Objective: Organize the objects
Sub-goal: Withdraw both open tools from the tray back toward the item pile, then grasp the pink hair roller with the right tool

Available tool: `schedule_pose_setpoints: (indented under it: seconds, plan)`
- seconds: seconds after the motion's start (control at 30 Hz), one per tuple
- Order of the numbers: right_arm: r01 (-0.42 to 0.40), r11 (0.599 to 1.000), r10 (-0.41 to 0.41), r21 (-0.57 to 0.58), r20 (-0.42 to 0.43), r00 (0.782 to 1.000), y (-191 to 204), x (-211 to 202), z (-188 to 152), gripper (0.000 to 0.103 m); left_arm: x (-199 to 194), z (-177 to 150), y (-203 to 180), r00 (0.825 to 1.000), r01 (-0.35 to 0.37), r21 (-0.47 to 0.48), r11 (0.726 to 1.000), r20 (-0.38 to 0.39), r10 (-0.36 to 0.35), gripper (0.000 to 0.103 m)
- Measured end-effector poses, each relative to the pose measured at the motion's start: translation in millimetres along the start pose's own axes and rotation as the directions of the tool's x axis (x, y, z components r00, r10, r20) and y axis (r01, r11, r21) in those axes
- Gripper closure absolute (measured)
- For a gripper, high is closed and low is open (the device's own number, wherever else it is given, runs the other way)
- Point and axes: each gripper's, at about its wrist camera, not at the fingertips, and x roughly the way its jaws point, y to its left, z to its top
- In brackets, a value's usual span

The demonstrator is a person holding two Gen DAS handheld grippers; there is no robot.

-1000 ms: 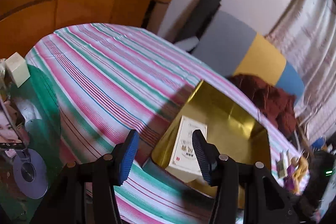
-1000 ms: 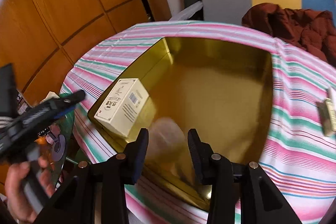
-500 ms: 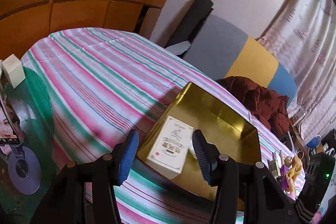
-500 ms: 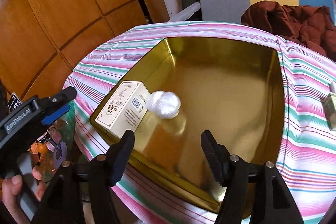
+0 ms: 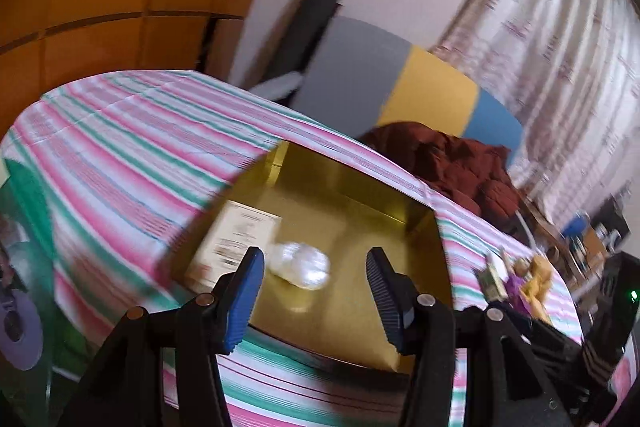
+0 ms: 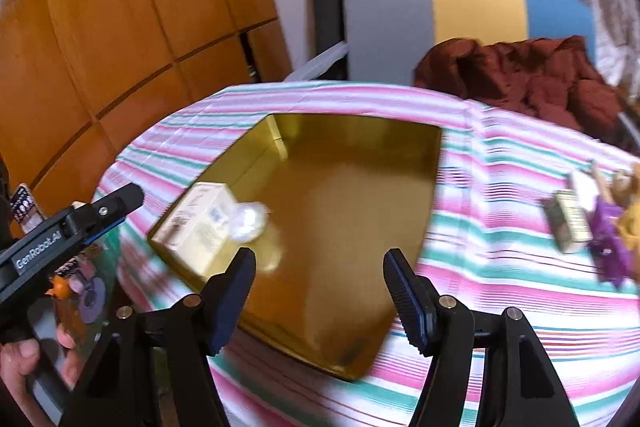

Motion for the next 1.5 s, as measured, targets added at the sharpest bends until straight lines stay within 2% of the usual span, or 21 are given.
schedule_pose_setpoints:
  seconds: [0.17,0.37,0.57,0.77,0.97,1.07,1.2,1.33,1.5]
  plan:
    - [0.051,0.997,-0.051,0.058,0.002,0.999,-43.1,-16.0,-9.7,0.038,5.2,-14.1,-34.1,0.996,0.079,0.075,0.994,-0.049,-0.075,0.049]
    - [0.121,0.988,-0.121,0.096,-0.001,0.993,-87.1,-30.8,-28.5,0.038,2.3,-35.6,-76.8,0.982,0.177,0.169,0.970,-0.095,-0.162,0.049]
    - [0.215,0.967,-0.207,0.133,-0.073,0.976,-145.1,-39.1,-56.2,0.038,3.3,-56.8,-108.2,0.966,0.242,0.228,0.943,-0.145,-0.213,0.049]
    - [0.345,0.924,-0.329,0.163,-0.117,0.937,-213.5,-59.5,-69.4,0.038,9.3,-75.4,-130.8,0.951,0.279,0.241,0.929,-0.200,-0.234,0.049]
    - [0.486,0.866,-0.472,0.117,-0.128,0.872,-282.2,-89.1,-64.2,0.037,11.8,-86.6,-148.8,0.941,0.299,0.258,0.919,-0.241,-0.239,0.049]
    - [0.511,0.853,-0.498,0.105,-0.133,0.857,-315.6,-98.4,-62.0,0.028,15.8,-90.0,-158.2,0.935,0.309,0.256,0.916,-0.261,-0.242,0.049]
    - [0.517,0.842,-0.494,0.155,-0.160,0.854,-351.0,-98.7,-66.4,0.026,19.8,-95.9,-170.1,0.927,0.322,0.270,0.907,-0.287,-0.243,0.049]
    - [0.491,0.853,-0.468,0.176,-0.156,0.870,-365.8,-90.6,-70.4,0.026,24.8,-101.9,-180.6,0.915,0.338,0.280,0.898,-0.320,-0.245,0.048]
    - [0.450,0.869,-0.410,0.205,-0.211,0.887,-378.4,-68.7,-77.1,0.027,32.7,-110.4,-191.6,0.902,0.353,0.286,0.891,-0.359,-0.241,0.043]
